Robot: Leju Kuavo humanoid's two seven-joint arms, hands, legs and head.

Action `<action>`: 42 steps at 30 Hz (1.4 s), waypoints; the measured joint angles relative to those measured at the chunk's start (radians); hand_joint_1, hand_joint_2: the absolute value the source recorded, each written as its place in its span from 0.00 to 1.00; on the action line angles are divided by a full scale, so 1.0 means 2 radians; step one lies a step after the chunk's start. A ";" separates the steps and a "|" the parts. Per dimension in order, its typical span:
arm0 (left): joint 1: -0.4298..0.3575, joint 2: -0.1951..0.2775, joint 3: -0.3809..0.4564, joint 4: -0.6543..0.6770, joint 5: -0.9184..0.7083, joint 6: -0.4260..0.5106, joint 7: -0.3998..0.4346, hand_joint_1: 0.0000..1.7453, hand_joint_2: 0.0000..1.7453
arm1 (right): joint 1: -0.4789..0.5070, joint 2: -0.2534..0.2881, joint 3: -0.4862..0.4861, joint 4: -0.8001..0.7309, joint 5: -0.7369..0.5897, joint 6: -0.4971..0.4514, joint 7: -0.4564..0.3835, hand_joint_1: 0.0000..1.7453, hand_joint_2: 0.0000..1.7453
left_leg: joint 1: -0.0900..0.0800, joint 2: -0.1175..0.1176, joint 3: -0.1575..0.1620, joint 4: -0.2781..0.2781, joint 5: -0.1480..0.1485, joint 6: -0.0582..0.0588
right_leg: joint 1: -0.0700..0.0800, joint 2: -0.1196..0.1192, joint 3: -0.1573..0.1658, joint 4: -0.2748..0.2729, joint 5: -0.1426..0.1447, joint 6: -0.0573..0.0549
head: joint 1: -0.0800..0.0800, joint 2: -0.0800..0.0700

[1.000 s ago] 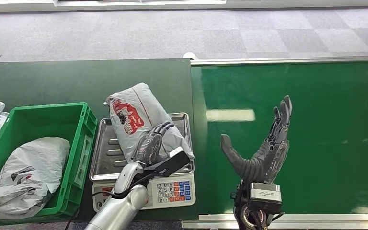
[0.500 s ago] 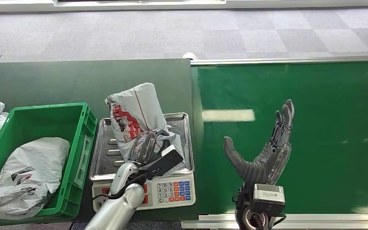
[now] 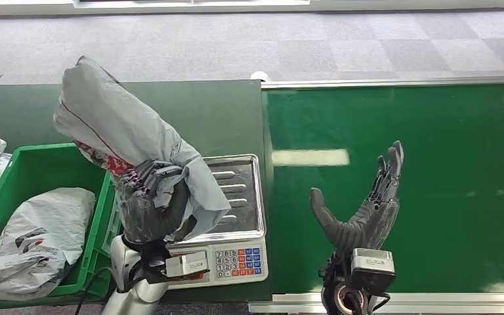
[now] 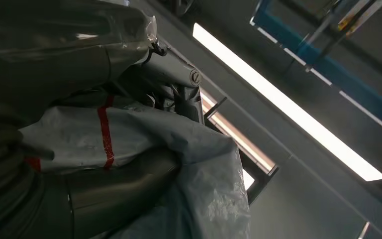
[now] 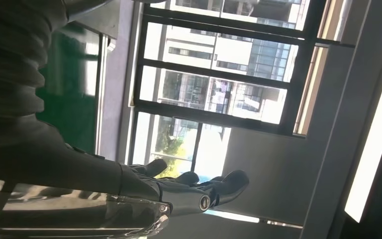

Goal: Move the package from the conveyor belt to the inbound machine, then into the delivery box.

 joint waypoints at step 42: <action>-0.025 0.069 0.288 0.054 0.329 -0.043 0.027 0.00 1.00 | 0.009 -0.010 -0.018 0.064 -0.004 0.032 0.006 0.00 1.00 | 0.000 0.000 0.000 0.000 0.000 0.000 | 0.000 0.000 0.000 0.000 0.000 0.000 | 0.000 0.000</action>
